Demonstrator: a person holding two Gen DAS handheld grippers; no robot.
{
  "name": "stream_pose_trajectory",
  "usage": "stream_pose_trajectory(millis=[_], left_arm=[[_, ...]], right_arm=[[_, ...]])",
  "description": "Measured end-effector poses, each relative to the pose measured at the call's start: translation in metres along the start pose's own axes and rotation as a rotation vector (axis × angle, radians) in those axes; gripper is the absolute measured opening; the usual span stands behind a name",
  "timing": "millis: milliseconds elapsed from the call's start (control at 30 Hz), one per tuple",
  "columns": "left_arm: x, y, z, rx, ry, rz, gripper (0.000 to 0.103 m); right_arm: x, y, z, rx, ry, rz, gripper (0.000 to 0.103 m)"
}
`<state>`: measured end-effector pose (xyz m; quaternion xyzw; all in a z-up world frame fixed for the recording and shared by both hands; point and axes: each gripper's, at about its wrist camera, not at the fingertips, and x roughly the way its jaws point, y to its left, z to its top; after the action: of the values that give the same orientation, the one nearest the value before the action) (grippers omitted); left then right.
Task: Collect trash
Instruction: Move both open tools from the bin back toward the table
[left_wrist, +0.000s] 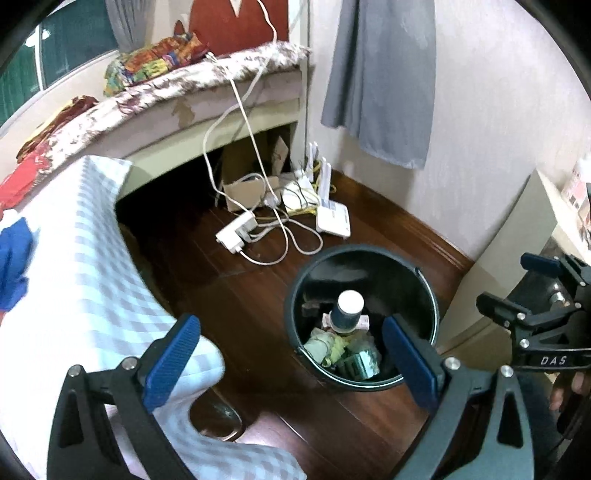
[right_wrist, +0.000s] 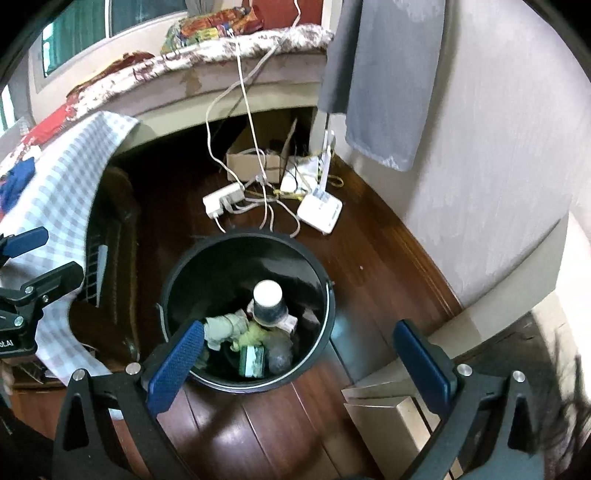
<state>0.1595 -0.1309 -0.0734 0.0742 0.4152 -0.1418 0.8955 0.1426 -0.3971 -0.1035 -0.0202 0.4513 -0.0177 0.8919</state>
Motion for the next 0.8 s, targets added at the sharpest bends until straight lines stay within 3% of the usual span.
stream_pose_trajectory(millis=[567, 800], left_arm=[[-0.084, 0.077, -0.014, -0.142, -0.138, 0.083, 0.1], [-0.118, 0.124, -0.039, -0.248, -0.192, 0.158, 0.1]], right_arm=[[-0.064, 0.09, 0.036, -0.135, -0.18, 0.081, 0.103], [-0.069, 0.142, 0.041, -0.171, -0.198, 0.223, 0.103]])
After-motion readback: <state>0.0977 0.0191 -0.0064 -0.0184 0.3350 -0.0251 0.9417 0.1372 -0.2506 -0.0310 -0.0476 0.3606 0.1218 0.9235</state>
